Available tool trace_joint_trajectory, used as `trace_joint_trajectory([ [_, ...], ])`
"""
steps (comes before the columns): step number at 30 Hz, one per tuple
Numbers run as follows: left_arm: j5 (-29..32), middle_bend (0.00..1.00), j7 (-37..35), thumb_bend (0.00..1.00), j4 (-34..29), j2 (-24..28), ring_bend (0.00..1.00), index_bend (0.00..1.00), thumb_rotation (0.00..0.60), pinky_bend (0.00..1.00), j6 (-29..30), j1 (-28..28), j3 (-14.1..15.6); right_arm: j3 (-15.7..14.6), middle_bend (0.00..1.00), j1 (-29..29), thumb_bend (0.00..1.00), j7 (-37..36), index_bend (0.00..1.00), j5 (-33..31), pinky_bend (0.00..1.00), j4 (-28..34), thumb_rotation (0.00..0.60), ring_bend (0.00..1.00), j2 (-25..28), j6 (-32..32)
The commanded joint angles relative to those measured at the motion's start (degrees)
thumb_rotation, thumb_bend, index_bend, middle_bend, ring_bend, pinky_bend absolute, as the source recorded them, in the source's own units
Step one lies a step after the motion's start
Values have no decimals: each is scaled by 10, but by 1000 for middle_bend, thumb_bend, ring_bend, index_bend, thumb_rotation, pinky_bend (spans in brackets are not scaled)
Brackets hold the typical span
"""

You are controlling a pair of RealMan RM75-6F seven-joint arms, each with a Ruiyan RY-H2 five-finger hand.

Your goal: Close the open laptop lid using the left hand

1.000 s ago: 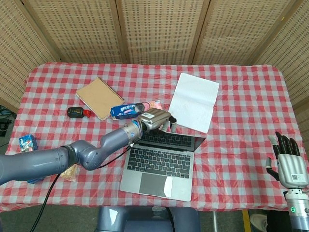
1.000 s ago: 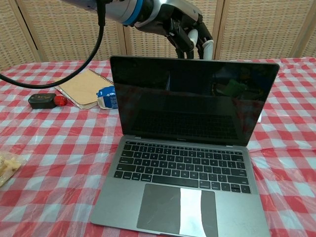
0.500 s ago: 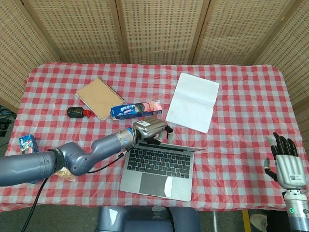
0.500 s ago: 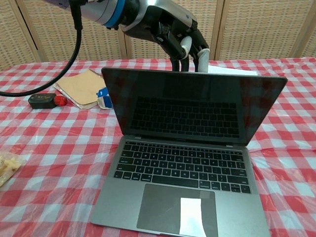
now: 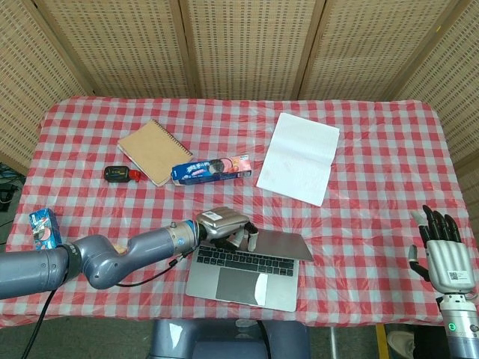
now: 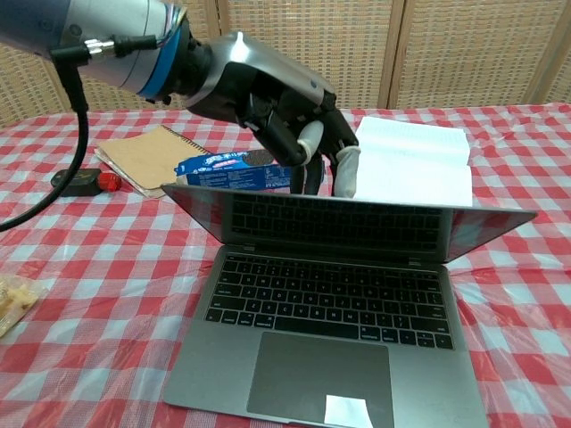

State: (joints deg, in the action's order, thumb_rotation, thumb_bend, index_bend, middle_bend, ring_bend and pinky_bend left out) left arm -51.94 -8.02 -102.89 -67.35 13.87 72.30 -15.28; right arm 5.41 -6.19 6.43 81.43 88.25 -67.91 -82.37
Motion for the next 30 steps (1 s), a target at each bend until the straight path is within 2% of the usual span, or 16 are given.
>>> trace_joint_trajectory([
  [1, -28, 396, -3, 1000, -10, -5, 412, 505, 600, 355, -3, -18, 2, 0, 0, 0, 799, -1, 50, 1, 0, 1, 600, 0, 0, -1],
  [16, -104, 394, -30, 1000, 9, -46, 412, 497, 600, 347, -17, -71, 34, 0, 0, 3, 799, -2, 53, 6, 0, 6, 600, 0, 3, -9],
  [30, -122, 389, -34, 1000, 43, -93, 412, 489, 600, 346, -15, -62, 63, 0, 0, 3, 799, -3, 54, 6, 0, 7, 600, 0, 4, -9],
])
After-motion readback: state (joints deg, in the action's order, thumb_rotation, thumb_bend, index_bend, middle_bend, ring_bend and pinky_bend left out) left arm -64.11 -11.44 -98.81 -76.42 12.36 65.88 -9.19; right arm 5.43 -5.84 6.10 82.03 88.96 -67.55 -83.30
